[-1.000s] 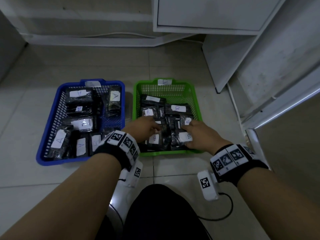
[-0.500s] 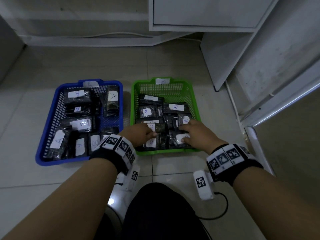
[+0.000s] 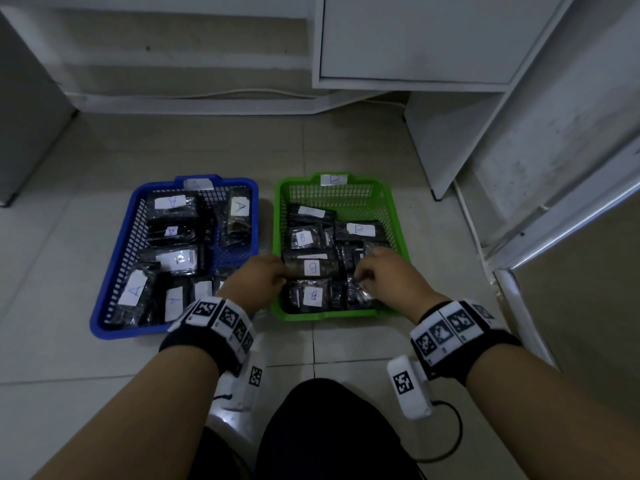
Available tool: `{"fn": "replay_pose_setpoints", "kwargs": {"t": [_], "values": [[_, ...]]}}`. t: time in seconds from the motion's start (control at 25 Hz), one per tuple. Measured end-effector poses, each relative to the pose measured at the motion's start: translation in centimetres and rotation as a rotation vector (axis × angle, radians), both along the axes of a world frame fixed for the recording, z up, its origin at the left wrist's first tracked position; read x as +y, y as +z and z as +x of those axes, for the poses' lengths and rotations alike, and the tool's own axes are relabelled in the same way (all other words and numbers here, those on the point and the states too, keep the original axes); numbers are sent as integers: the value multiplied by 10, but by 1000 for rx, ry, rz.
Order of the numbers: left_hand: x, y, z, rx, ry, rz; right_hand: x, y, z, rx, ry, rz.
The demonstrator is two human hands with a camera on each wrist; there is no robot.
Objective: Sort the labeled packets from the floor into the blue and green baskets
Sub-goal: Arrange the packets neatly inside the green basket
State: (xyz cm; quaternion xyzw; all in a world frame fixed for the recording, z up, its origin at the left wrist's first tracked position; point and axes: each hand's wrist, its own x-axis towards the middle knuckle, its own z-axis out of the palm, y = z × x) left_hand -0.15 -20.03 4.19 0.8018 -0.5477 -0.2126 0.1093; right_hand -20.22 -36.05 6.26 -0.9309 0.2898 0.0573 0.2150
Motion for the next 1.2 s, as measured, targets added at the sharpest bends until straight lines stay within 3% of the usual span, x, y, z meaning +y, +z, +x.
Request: {"fn": "replay_pose_setpoints", "kwargs": {"t": [0.12, 0.28, 0.4, 0.52, 0.68, 0.76, 0.88, 1.0, 1.2], "values": [[-15, 1, 15, -11, 34, -73, -23, 10, 30, -74, -53, -28], [-57, 3, 35, -29, -29, -1, -74, 2, 74, 45, -92, -88], [-85, 4, 45, -14, -101, 66, -93, -9, 98, 201, 46, -103], [-103, -9, 53, -149, -226, 107, -105, -24, 111, 295, 194, -97], [-106, -26, 58, -163, -181, 222, -116, -32, 114, 330, 240, -56], [-103, -27, 59, -100, -150, 197, -120, -31, 120, 337, 205, 4], [-98, -29, 61, -60, -78, 79, -125, -31, 140, 194, 64, 109], [-90, -35, 66, -137, -36, -65, -124, -42, 164, 228, 83, 184], [-83, -39, 76, -11, 33, -100, -120, -58, 181, 196, 86, 189]]}}
